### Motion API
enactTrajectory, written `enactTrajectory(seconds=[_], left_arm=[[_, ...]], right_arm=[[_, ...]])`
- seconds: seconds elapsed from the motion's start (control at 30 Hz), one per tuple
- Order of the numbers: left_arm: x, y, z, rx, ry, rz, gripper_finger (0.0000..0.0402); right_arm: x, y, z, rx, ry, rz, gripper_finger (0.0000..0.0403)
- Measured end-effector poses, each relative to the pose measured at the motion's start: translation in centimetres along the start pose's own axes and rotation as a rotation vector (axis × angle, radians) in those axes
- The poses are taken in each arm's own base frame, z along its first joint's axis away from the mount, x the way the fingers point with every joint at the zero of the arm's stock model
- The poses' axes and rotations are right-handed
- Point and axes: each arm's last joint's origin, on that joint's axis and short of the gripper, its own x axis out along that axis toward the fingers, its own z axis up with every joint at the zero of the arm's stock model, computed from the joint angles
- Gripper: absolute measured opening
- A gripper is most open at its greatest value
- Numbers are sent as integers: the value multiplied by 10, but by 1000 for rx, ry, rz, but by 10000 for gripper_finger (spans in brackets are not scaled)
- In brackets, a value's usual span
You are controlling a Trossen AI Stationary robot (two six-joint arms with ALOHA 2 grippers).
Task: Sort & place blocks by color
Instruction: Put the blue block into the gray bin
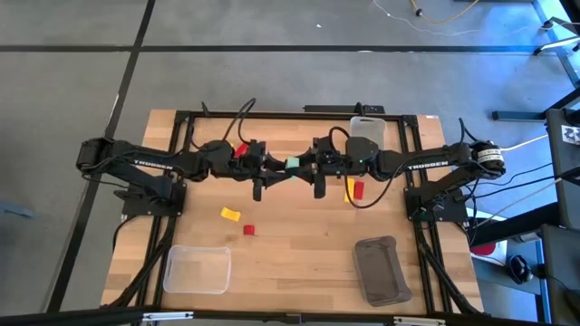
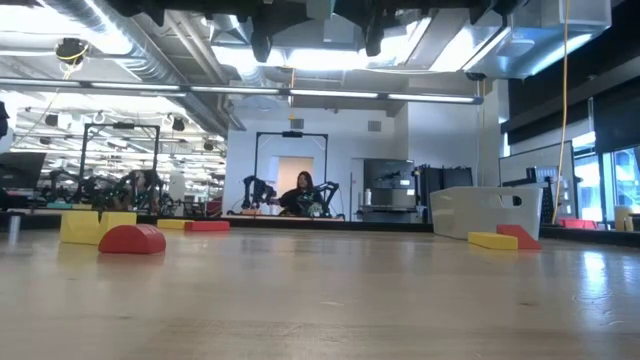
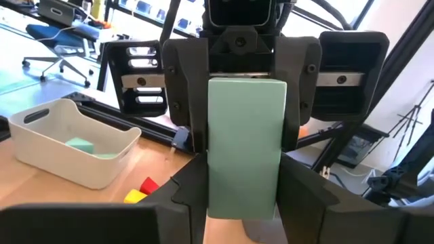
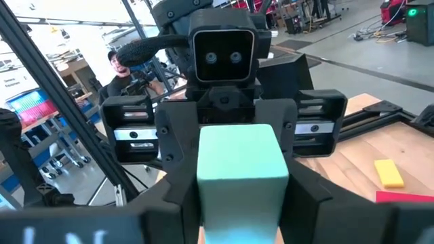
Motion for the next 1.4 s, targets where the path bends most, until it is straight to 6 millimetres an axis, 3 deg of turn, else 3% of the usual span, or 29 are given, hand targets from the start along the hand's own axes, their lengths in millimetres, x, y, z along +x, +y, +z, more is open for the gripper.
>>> enactTrajectory(seconds=[0.33,0.7,0.97,1.4], left_arm=[[-10,4,8,9,27,-3,176],[-67,5,40,89,34,94,183],[-93,5,16,44,-43,115,184],[-99,3,15,112,-71,97,184]], right_arm=[[-11,1,4,-3,65,-10,134],[-70,6,28,-56,214,-124,134],[-99,11,37,-87,227,-213,134],[-100,11,37,-89,226,-213,134]])
